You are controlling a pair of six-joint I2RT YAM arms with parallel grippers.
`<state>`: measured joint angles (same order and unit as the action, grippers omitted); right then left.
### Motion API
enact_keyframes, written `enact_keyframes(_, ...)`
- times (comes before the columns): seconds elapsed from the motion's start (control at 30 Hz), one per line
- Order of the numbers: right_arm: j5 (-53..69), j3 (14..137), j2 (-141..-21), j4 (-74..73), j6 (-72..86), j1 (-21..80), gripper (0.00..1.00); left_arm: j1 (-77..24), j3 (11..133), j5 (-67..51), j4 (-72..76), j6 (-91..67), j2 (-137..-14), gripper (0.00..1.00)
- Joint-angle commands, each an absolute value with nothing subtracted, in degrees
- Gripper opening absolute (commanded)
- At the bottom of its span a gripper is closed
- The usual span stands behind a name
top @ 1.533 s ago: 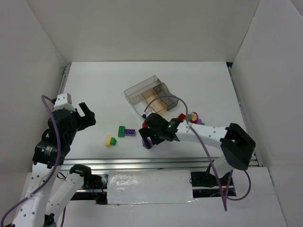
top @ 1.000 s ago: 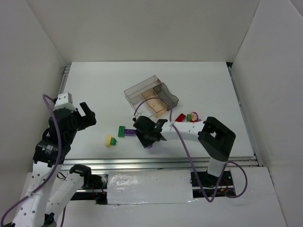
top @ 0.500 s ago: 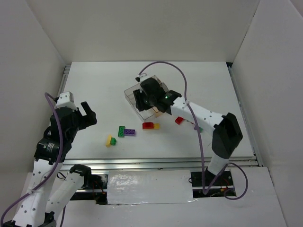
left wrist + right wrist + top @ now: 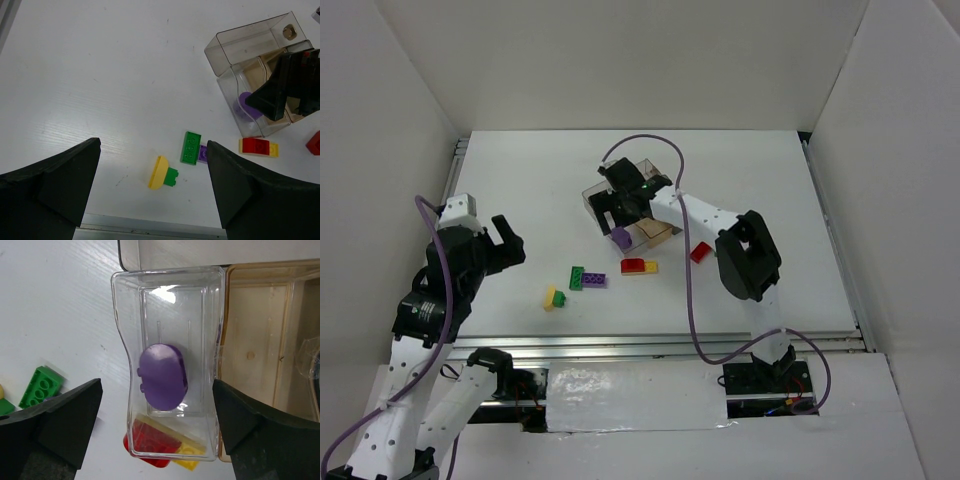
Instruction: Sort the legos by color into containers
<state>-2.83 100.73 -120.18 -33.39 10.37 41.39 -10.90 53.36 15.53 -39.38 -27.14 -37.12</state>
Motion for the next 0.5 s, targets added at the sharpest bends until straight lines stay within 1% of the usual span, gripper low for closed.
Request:
enact_keyframes(0.0, -1.93, 103.19, -116.55, -32.79, 9.84, 41.92, 1.00, -10.46, 53.96, 14.33, -36.91, -26.46, -37.09, 0.99)
enact_keyframes(0.1, -1.06, 101.26, -113.39, -31.73, 9.58, 43.24, 1.00, -10.46, 53.97, 14.24, -36.91, -26.37, -37.18, 1.00)
enact_keyframes(0.17, -0.09, 99.76, -110.67, -31.03, 8.27, 45.96, 1.00, -10.46, 54.05, 14.15, -36.91, -26.37, -37.18, 0.99)
enact_keyframes(0.3, 4.56, 91.25, -106.88, -27.69, 0.72, 52.46, 1.00, -10.46, 53.96, 14.06, -36.91, -26.37, -36.92, 0.99)
enact_keyframes(0.33, 5.70, 89.93, -106.61, -26.99, -4.34, 53.43, 1.00, -10.46, 53.96, 13.98, -36.83, -26.28, -36.83, 1.00)
enact_keyframes(0.37, 6.41, 88.26, -106.96, -26.63, -5.87, 54.57, 0.99, -10.46, 53.96, 13.89, -36.74, -26.28, -36.74, 1.00)
enact_keyframes(0.47, 9.04, 89.12, -110.02, -28.91, -9.14, 55.11, 0.97, -10.46, 53.88, 13.62, -36.65, -26.19, -36.65, 1.00)
